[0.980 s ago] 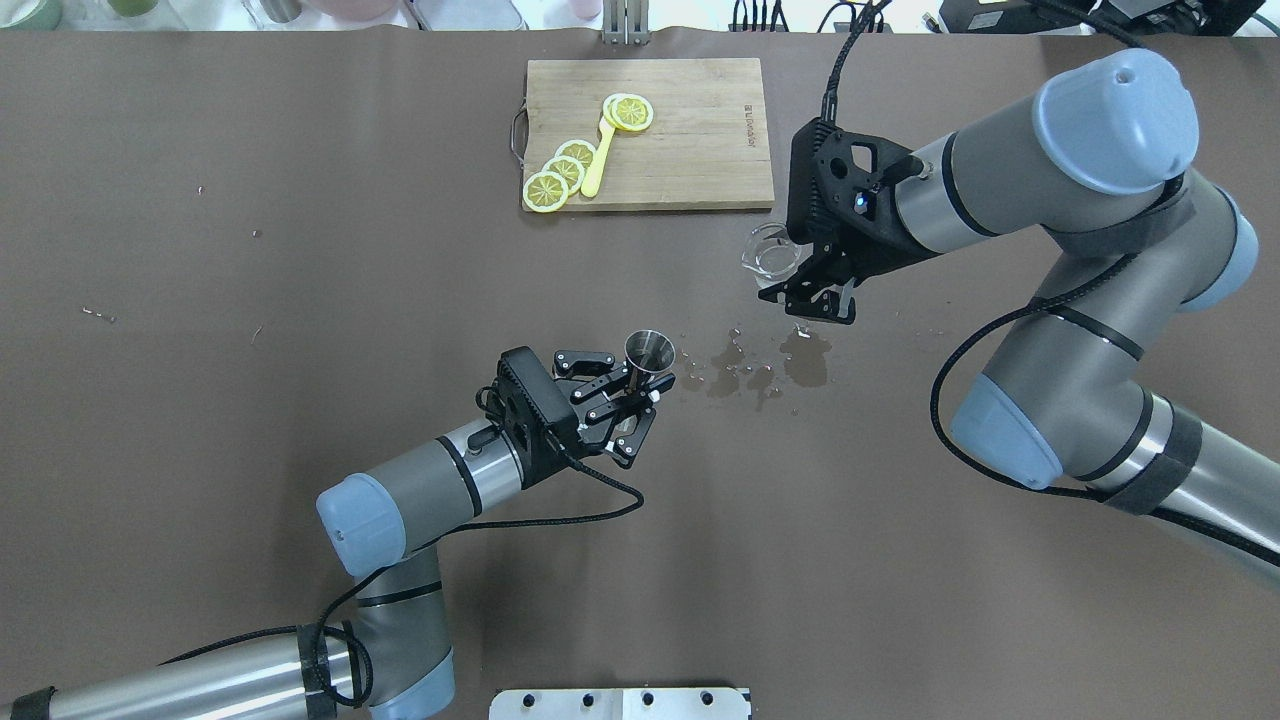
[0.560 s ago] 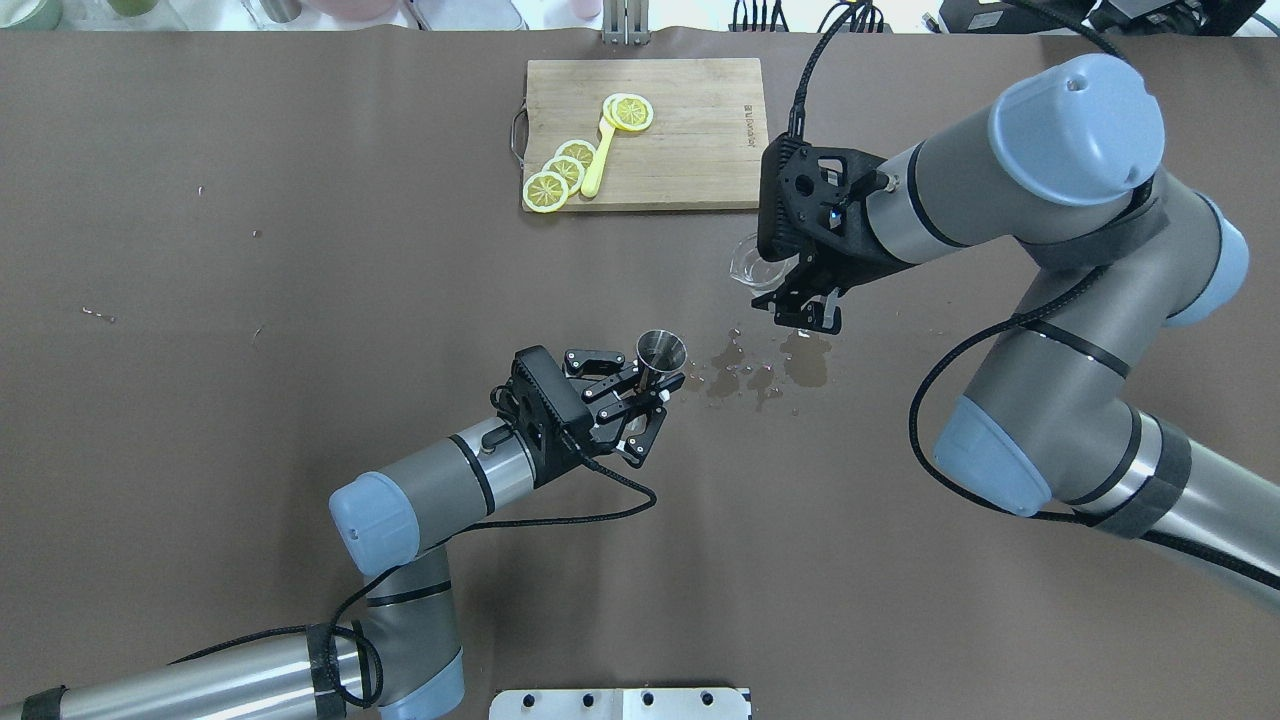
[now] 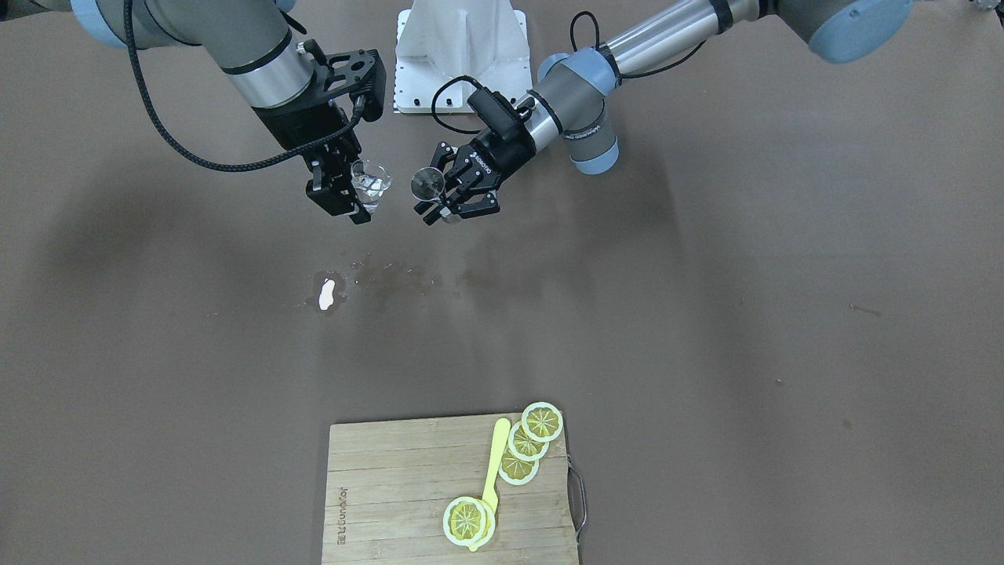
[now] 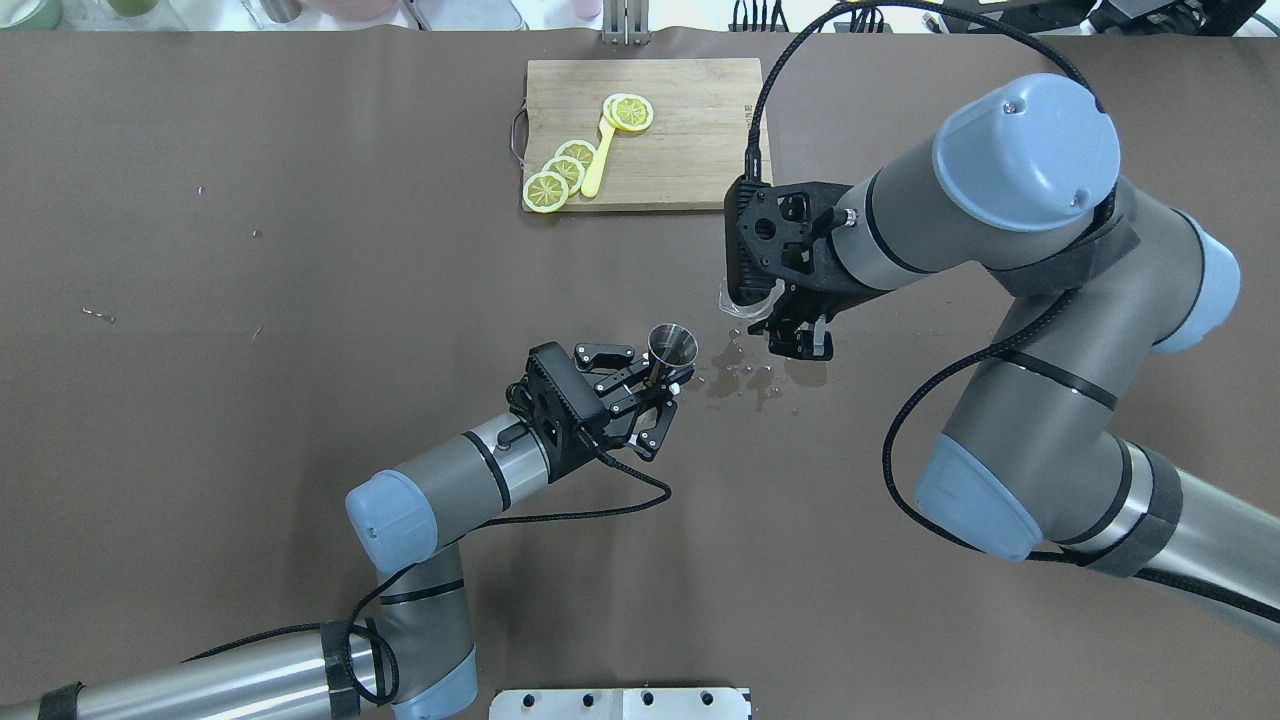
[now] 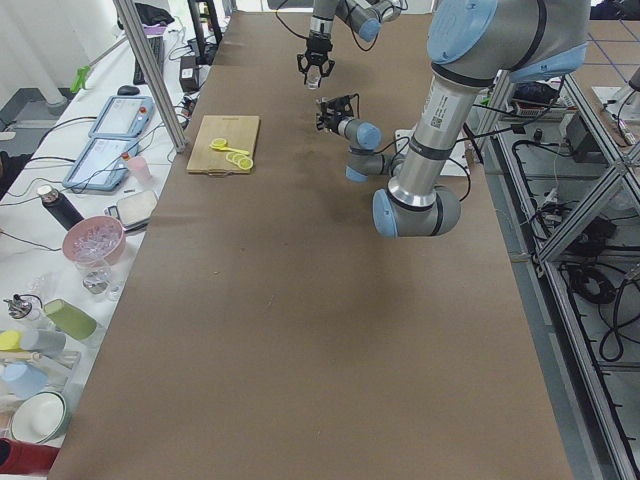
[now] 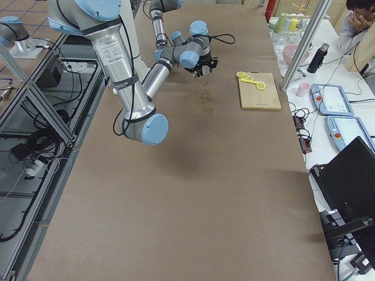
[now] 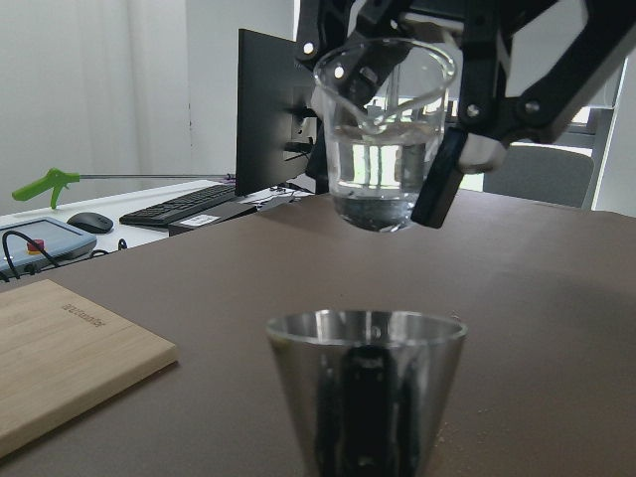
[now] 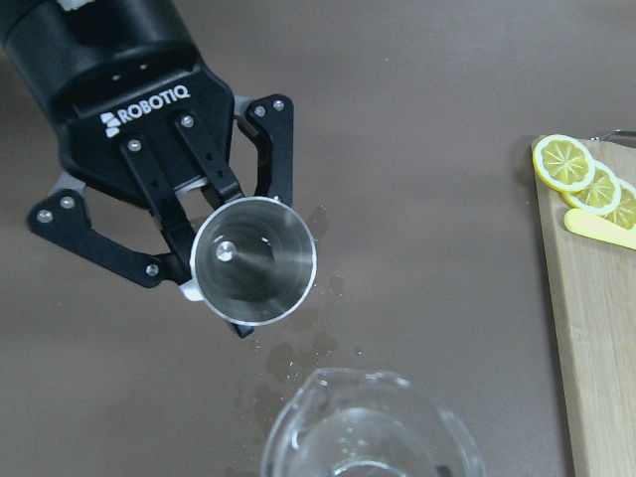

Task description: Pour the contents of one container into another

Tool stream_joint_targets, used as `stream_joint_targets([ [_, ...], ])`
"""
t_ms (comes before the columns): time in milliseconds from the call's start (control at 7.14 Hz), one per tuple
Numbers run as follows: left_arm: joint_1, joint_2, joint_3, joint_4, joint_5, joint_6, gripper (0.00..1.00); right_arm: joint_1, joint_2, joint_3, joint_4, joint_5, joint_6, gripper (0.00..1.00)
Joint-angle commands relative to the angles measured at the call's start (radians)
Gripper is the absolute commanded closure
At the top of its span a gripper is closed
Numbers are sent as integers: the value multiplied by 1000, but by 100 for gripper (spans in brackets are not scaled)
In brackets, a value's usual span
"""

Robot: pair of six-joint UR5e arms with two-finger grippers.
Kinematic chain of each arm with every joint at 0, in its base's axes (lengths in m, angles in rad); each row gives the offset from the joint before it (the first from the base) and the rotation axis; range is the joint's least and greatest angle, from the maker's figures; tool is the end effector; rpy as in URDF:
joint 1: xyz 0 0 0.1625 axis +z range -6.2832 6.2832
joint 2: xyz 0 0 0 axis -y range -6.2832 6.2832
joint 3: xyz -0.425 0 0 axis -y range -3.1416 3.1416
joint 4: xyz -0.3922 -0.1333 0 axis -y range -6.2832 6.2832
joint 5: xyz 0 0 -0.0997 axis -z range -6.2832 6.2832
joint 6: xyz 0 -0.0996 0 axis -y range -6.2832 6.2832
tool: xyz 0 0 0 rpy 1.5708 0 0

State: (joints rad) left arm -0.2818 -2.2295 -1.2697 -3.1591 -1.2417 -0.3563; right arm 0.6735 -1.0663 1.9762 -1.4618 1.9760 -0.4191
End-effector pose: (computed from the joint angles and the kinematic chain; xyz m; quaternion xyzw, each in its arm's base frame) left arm 0.6059 -0.3477 0.2340 0.6223 0.5349 0.1287 0.5568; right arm -0.3919 -0.4330 0.1880 0.4225 -0.2838 -0.6007 0.6165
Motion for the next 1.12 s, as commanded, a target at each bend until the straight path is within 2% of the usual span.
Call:
stream_joint_targets([
  [0, 1, -1, 3, 1, -1, 0, 100, -22, 8, 32, -78, -9, -64, 100],
  [140, 1, -2, 3, 1, 1, 0, 100, -26, 17, 42, -115, -11, -82, 100],
  [980, 1, -2, 4, 1, 1, 4, 100, -66, 68, 17, -157, -32, -83, 100],
])
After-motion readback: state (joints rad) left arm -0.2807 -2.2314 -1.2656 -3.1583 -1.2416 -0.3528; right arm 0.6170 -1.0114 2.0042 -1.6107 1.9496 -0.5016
